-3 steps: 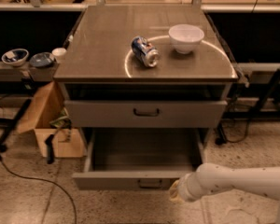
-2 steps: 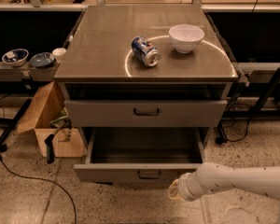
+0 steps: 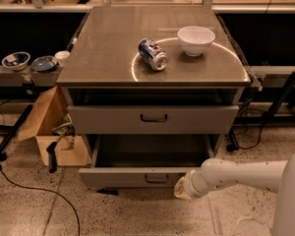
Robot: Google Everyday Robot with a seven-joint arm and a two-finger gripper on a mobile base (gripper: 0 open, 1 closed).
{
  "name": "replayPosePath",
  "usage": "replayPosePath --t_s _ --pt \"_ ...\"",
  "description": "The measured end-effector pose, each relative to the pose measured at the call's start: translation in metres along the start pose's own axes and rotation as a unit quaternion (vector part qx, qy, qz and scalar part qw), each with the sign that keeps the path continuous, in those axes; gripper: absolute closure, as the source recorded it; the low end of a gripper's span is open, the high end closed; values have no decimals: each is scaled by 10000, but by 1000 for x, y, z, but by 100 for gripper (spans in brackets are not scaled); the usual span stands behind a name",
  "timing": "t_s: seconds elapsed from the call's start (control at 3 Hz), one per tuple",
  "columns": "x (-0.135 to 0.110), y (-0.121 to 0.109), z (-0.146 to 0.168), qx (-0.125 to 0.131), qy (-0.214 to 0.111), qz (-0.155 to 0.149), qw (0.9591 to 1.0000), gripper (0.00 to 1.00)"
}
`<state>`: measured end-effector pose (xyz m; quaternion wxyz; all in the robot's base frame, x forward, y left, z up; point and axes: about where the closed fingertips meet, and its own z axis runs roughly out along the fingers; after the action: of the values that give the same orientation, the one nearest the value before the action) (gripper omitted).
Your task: Close middle drawer
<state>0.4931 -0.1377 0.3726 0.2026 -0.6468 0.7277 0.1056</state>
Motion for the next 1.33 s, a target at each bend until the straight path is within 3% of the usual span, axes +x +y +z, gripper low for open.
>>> replayPosePath --t_s 0.33,0.67,1.0,1.33 --pt "-13 -29 -5 155 110 -112 9998 100" --pt "-13 -29 -5 155 110 -112 9998 100" --pt "-5 -34 -3 332 86 65 9994 100" --pt "0 -54 -10 656 149 69 9977 100"
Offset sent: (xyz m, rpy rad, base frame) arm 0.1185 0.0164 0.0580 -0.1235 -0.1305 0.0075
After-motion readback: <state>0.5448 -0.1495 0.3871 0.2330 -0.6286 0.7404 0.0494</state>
